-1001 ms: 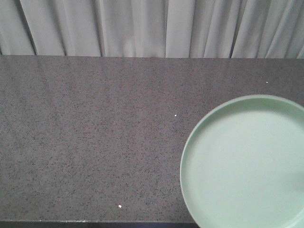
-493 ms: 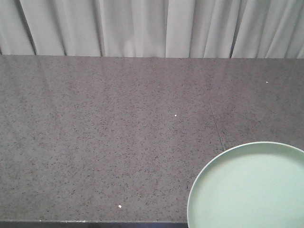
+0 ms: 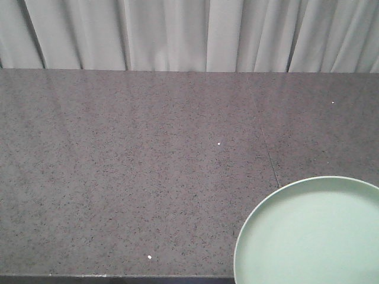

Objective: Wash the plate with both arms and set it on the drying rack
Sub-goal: 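Hold the plate in the right gripper while the base turns away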

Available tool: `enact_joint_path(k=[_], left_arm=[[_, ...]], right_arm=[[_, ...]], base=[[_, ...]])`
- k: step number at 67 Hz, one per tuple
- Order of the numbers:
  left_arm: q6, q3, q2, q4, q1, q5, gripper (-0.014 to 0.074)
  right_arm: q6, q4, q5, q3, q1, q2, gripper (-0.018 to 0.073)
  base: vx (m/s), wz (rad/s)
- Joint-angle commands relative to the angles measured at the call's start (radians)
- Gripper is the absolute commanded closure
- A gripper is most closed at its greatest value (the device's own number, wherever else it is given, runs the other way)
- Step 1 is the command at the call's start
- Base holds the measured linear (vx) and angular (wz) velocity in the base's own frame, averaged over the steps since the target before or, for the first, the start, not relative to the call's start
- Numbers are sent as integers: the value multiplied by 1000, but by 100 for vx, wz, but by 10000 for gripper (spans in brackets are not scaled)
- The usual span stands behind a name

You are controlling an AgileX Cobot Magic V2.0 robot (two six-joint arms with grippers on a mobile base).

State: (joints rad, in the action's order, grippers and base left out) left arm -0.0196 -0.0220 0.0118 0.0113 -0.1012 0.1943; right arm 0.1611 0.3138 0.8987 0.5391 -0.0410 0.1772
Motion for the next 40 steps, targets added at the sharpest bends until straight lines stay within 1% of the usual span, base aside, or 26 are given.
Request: enact_joint_path(k=[1, 40], left_arm=[[-8, 21, 14, -2, 2, -73, 603], [-8, 21, 14, -2, 2, -73, 603]], right_arm=[[-4, 12, -71, 24, 5, 11, 561], [-4, 12, -71, 24, 5, 11, 561]], base=[[0, 0], [0, 0]])
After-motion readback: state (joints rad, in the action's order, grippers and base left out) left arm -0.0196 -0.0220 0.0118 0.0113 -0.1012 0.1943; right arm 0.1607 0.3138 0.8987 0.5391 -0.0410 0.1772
